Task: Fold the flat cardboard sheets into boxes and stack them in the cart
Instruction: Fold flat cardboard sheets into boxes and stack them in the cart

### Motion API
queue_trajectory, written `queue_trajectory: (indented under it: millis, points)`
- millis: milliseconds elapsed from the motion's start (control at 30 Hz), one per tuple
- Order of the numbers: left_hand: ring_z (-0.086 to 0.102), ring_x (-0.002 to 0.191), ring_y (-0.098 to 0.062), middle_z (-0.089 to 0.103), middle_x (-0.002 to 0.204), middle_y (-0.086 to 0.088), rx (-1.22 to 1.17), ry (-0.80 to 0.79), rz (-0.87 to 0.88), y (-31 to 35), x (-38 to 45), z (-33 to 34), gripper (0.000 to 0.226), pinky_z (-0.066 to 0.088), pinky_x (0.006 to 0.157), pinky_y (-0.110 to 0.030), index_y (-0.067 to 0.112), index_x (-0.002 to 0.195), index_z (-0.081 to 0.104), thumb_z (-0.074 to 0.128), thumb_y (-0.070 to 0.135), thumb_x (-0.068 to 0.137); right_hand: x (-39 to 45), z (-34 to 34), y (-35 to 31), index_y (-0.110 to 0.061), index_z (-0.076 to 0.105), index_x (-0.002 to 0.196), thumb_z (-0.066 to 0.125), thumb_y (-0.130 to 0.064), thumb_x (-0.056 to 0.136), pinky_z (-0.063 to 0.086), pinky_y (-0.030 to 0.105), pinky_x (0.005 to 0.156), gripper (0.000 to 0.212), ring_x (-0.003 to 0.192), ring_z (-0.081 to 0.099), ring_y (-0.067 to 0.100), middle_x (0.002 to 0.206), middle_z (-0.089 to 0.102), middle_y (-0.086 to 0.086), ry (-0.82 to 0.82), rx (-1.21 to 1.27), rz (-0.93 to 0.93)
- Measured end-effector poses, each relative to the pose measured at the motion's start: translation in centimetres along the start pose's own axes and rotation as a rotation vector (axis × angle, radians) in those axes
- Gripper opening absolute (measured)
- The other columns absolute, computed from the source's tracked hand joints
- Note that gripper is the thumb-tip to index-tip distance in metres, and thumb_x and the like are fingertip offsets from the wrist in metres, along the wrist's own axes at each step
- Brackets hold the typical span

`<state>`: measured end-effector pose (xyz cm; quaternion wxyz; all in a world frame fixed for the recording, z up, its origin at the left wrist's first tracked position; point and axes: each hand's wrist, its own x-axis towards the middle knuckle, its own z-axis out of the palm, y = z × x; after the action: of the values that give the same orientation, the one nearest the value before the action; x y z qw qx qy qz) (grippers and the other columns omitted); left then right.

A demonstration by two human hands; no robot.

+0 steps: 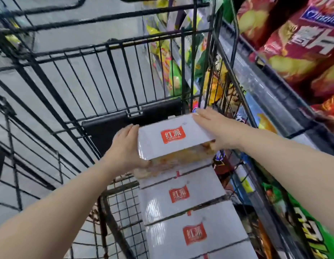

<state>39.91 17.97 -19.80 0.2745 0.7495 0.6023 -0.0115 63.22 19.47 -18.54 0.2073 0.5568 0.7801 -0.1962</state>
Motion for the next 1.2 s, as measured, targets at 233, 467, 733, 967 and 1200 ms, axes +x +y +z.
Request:
queue_trajectory:
  millis: [233,467,733,967,1200]
  points:
    - [-0.016,0.141,-0.022,-0.017,0.153,-0.008,0.274,-0.057,-0.054,0.3,0.1,0.5,0.101,-0.001,0.115,-0.038,0.009,0.143,-0.013,0.053,0.052,0.081,0.2,0.8,-1.2,-0.008,-0.004,0.145,0.048,0.012,0.081,0.021,0.037,0.112,0.084,0.143,-0.004,0.028,0.155,-0.007,0.010,0.150,-0.090,0.051]
    - [-0.012,0.142,-0.025,-0.014,0.154,-0.011,0.359,0.021,-0.056,1.1,-1.4,1.0,0.098,-0.002,0.115,-0.040,0.009,0.143,-0.014,0.044,0.060,0.082,-2.0,2.3,-2.5,-0.008,-0.010,0.145,0.046,0.005,0.088,0.006,0.032,0.116,0.081,0.144,-0.010,0.024,0.155,-0.011,0.008,0.209,0.016,0.134]
    - [0.023,0.136,-0.014,0.026,0.149,0.002,0.086,0.173,0.264,5.4,-9.9,-2.2,0.067,0.019,0.108,-0.025,0.021,0.142,0.019,0.049,0.044,0.087,-11.7,0.6,-6.4,-0.018,0.038,0.137,0.048,-0.027,0.093,0.032,0.022,0.094,0.046,0.128,0.039,0.017,0.139,0.044,0.002,0.392,0.514,0.201]
    - [0.050,0.107,-0.013,0.053,0.111,0.010,0.011,0.122,0.550,6.2,-19.7,-6.1,0.040,0.037,0.086,-0.024,0.023,0.121,0.052,0.056,0.038,0.084,-26.9,1.6,-12.6,-0.019,0.058,0.111,0.059,-0.026,0.086,0.044,0.026,0.088,0.026,0.099,0.059,0.015,0.106,0.063,-0.001,0.502,0.775,0.278]
    - [0.046,0.109,-0.007,0.040,0.118,0.018,0.273,-0.364,0.881,10.9,-26.2,-6.1,0.048,0.035,0.088,-0.023,0.031,0.125,0.047,0.061,0.043,0.081,-43.1,6.2,-18.3,-0.019,0.055,0.120,0.056,-0.031,0.087,0.040,0.019,0.091,0.035,0.106,0.054,0.011,0.114,0.058,-0.005,0.479,0.603,0.464]
